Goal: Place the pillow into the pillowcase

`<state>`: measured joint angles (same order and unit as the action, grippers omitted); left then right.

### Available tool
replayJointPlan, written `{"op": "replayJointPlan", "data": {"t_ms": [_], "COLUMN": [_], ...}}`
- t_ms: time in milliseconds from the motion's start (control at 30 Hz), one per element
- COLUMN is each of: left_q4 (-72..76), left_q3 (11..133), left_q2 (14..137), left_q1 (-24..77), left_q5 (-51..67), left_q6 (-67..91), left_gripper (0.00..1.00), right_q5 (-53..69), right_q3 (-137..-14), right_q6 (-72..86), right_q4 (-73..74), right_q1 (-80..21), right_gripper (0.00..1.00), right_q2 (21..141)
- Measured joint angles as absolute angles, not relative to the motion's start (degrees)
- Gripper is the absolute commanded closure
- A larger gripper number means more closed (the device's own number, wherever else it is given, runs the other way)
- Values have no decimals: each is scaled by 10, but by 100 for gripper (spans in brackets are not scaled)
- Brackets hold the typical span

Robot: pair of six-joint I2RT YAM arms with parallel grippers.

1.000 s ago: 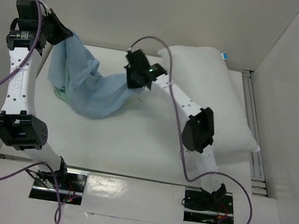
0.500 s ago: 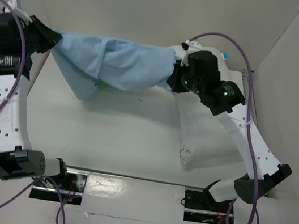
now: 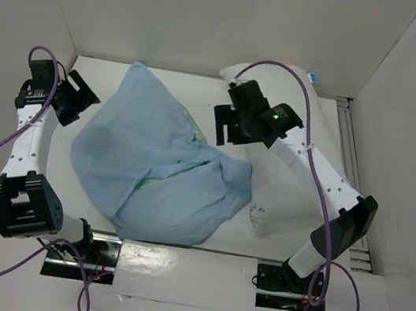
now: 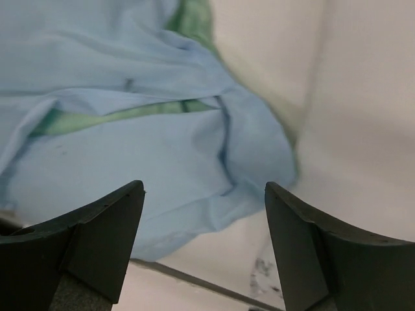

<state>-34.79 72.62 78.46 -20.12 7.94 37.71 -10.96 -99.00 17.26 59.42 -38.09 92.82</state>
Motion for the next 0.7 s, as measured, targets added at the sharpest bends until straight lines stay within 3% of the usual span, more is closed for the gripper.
{"op": "replayJointPlan", "data": {"t_ms": [67, 267, 533, 633, 700], "left_q4": [-349, -347, -369, -373, -374], "left_q3": [726, 726, 742, 752, 766], "left_q2": [788, 866, 1032, 1076, 1105], "left_q1": [-201, -194, -144, -140, -140], "left_q5": [56, 36, -15, -17, -14], "left_q6": [378, 366, 362, 365, 372], "left_gripper": [8, 8, 3, 9, 24], "right_q5": [-98, -64, -51, -55, -55], "right_q3": [-1000, -1012, -952, -902, -863], "right_q6": [180, 186, 204, 222, 231], "right_q4": [575, 533, 533, 534, 531], "right_q1": [-422, -527, -501, -479, -460], "right_gripper": [11, 10, 3, 3, 3], "right_q2": [936, 1038, 1096, 1072, 1049]}}
